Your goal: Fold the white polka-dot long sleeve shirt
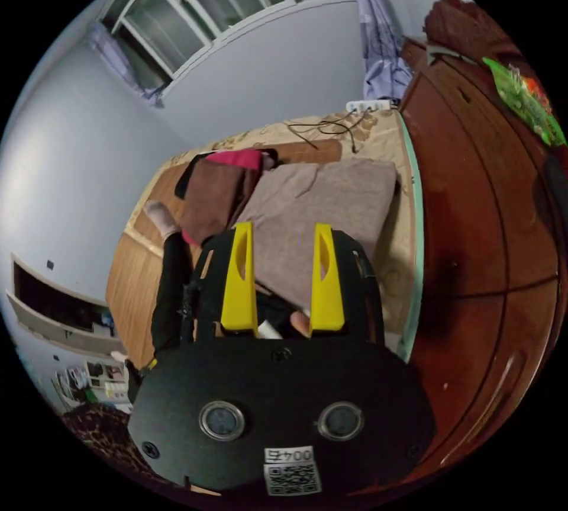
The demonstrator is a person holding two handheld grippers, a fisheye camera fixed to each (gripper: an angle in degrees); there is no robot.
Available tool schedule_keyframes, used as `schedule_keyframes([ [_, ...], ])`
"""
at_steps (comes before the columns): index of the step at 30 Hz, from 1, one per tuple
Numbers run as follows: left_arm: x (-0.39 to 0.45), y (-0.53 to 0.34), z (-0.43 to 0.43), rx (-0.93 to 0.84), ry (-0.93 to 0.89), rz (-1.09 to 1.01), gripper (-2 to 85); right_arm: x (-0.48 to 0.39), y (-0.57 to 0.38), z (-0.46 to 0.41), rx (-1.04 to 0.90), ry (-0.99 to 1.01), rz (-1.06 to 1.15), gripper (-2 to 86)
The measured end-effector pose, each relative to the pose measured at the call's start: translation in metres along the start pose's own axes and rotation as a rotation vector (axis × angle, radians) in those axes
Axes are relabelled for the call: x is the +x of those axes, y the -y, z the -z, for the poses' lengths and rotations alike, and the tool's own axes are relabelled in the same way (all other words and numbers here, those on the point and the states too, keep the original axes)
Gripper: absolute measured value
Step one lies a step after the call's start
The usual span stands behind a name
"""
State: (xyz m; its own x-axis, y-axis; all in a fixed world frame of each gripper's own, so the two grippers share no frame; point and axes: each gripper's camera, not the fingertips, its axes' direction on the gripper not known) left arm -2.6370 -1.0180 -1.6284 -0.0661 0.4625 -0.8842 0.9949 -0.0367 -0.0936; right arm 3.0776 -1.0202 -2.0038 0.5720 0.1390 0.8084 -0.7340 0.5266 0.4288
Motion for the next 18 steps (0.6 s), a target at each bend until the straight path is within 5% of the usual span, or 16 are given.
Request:
schedule_keyframes([
  [7, -0.029, -0.011, 0.014, -0.002, -0.045, 0.055, 0.2, 0.097, 0.078, -0.115, -0.147, -0.137, 0.004, 15.2],
  [18, -0.091, -0.023, 0.044, 0.002, -0.086, 0.100, 0.4, 0.208, 0.136, -0.202, 0.135, 0.115, -0.018, 11.0],
])
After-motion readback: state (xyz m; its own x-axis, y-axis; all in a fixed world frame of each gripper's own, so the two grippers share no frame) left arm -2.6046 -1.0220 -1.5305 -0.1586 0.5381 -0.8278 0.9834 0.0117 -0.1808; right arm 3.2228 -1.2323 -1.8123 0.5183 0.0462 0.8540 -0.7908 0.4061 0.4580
